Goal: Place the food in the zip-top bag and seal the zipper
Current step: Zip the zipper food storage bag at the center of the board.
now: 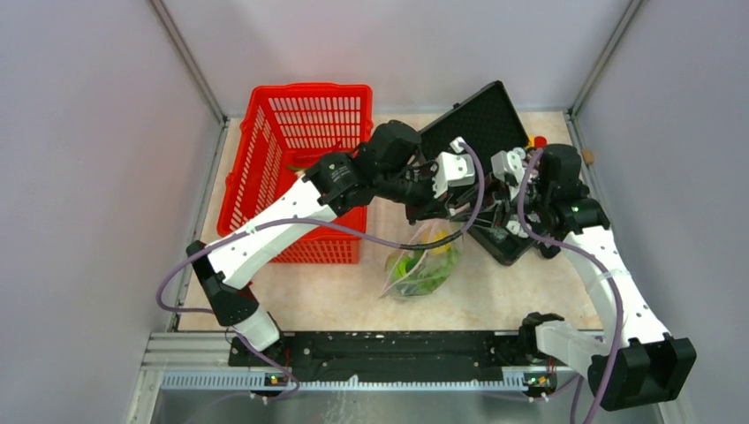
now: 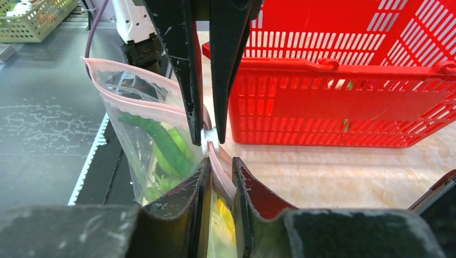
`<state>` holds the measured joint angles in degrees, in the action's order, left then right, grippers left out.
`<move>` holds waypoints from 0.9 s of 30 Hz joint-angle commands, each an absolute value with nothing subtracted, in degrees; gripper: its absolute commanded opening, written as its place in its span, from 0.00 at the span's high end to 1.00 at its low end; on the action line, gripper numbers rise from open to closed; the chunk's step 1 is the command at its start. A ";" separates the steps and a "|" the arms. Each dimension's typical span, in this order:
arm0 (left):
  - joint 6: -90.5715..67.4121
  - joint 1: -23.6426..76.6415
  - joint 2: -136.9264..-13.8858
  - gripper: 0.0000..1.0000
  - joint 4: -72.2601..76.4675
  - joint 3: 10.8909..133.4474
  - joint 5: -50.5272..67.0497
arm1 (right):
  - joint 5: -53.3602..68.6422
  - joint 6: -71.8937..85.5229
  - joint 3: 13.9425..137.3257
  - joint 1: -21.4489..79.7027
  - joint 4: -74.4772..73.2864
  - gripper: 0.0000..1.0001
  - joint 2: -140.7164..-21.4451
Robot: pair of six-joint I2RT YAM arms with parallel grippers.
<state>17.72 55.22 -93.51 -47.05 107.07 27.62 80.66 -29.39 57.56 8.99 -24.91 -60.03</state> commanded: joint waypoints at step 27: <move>16.01 55.45 -85.31 1.00 -46.68 98.47 24.46 | 68.36 -22.68 57.75 9.06 -20.25 1.00 -54.59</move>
